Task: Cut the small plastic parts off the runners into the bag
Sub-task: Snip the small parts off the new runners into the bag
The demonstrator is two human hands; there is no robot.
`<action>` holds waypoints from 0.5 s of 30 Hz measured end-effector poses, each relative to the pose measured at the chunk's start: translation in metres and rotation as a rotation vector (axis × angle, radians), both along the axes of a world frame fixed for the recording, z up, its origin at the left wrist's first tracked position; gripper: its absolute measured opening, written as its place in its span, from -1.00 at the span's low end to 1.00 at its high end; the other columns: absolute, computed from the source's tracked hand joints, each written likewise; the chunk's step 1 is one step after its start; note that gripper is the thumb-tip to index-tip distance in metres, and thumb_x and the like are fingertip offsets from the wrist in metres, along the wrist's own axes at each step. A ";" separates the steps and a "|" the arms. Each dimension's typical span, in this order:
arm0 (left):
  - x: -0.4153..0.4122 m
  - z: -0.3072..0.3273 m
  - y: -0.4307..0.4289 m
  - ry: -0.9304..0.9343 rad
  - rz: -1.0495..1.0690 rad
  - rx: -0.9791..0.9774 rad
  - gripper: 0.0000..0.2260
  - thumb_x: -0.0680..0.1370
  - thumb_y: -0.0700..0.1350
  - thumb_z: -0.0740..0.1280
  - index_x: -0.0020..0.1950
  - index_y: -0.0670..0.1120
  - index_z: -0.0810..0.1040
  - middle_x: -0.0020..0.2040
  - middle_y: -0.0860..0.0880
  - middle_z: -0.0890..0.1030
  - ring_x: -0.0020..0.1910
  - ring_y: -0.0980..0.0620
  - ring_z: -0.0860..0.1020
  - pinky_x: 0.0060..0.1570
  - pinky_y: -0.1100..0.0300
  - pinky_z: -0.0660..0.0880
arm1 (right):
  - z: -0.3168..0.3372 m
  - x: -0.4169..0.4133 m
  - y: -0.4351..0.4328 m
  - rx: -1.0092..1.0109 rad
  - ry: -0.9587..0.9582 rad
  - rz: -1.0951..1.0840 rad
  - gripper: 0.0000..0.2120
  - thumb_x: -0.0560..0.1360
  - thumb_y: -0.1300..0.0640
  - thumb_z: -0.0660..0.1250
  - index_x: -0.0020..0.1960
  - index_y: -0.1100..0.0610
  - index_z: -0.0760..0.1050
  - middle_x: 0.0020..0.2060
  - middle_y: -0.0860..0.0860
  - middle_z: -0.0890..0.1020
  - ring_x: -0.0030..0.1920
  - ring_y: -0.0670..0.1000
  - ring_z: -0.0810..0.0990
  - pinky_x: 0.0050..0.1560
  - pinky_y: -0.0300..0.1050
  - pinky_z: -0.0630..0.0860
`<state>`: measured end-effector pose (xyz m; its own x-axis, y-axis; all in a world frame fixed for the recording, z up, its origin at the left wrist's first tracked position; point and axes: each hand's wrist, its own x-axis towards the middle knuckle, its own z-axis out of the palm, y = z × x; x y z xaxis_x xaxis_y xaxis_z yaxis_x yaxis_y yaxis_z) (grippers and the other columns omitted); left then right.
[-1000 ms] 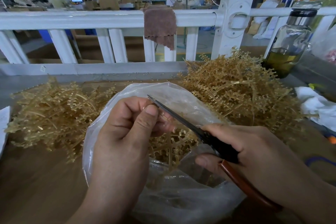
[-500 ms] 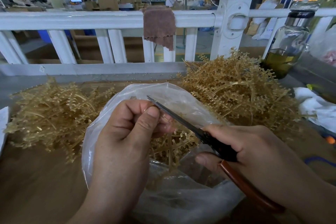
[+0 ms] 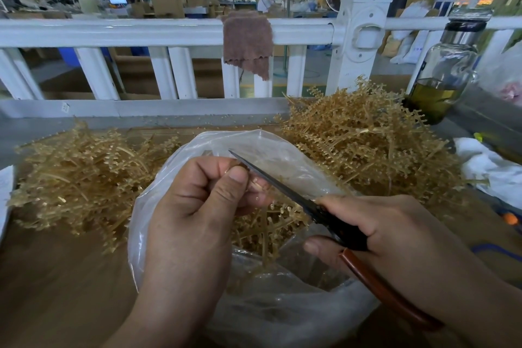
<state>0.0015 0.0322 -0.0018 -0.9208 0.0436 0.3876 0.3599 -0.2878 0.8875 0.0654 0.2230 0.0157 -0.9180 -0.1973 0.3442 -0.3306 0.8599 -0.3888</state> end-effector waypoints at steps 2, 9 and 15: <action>0.000 0.000 0.000 -0.011 0.000 0.000 -0.86 0.48 -0.10 0.35 -0.25 0.06 0.65 -0.29 -0.08 0.68 -0.31 0.03 0.66 -0.24 0.27 0.59 | -0.002 -0.002 0.001 0.008 0.003 0.007 -0.61 0.48 -0.34 0.22 -0.07 -0.04 0.57 -0.40 -0.16 0.50 -0.36 -0.12 0.52 -0.39 -0.23 0.41; -0.002 0.003 -0.005 -0.093 -0.071 -0.015 -0.85 0.50 -0.02 0.40 -0.28 0.07 0.62 -0.23 -0.13 0.70 -0.38 0.03 0.63 -0.41 0.24 0.51 | -0.002 0.000 0.000 -0.363 0.039 -0.028 -0.58 0.42 -0.46 0.24 0.07 -0.20 0.52 -0.32 -0.16 0.65 -0.43 -0.18 0.62 -0.47 -0.38 0.47; 0.006 0.002 0.001 -0.052 -0.187 -0.017 -0.89 0.50 -0.06 0.37 -0.22 0.02 0.63 -0.25 -0.14 0.70 -0.41 0.00 0.64 -0.43 0.27 0.49 | -0.007 -0.003 -0.006 -0.708 0.031 0.112 -0.58 0.45 -0.31 0.42 0.22 -0.15 0.56 -0.10 -0.03 0.73 -0.18 -0.01 0.74 -0.21 -0.19 0.65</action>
